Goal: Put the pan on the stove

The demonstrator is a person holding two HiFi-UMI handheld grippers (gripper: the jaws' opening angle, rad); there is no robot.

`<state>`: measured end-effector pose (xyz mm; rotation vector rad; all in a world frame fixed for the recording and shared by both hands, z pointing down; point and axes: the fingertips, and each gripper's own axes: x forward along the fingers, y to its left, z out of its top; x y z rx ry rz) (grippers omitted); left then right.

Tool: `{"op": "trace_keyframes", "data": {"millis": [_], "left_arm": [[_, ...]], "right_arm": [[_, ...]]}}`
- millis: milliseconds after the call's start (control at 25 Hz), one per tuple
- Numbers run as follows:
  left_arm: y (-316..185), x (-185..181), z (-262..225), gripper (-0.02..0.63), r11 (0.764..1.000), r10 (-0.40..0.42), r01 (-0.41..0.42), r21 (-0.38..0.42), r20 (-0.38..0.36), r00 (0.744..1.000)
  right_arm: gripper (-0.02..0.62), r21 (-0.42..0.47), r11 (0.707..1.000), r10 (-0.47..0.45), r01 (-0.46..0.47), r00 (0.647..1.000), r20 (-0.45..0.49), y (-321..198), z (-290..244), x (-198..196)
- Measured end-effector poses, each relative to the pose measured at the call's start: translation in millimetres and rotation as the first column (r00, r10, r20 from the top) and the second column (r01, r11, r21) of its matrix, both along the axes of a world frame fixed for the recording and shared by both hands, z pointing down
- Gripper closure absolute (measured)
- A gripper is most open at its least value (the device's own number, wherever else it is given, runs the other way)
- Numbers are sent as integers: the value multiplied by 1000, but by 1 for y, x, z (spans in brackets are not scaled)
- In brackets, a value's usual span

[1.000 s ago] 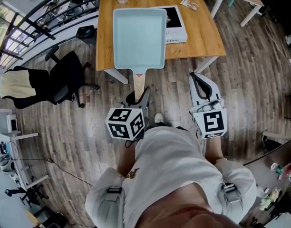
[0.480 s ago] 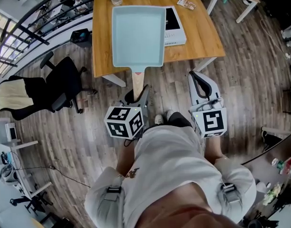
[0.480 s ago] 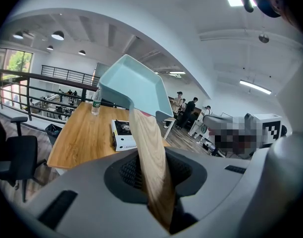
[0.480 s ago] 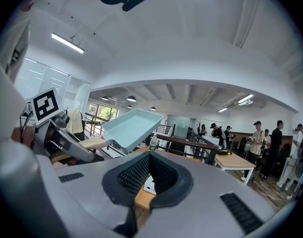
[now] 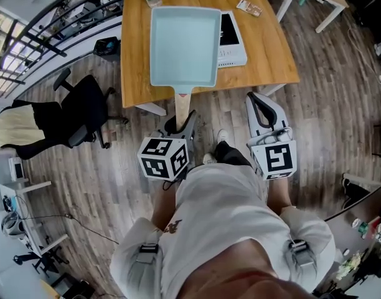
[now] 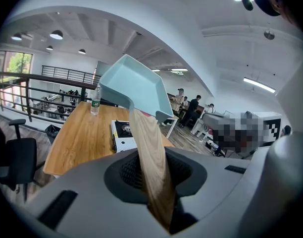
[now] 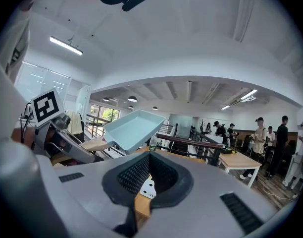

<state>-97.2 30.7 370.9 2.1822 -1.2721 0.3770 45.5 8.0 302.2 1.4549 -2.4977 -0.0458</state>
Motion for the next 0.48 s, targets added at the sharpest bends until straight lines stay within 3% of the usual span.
{"op": "trace_keyframes", "data": {"millis": [480], "left_arm": [[-67,25,3,511,998,-60,60,-19,8,998]], "right_arm": [[580,-13,998,-68,68,997,23,-79,3,23]]}}
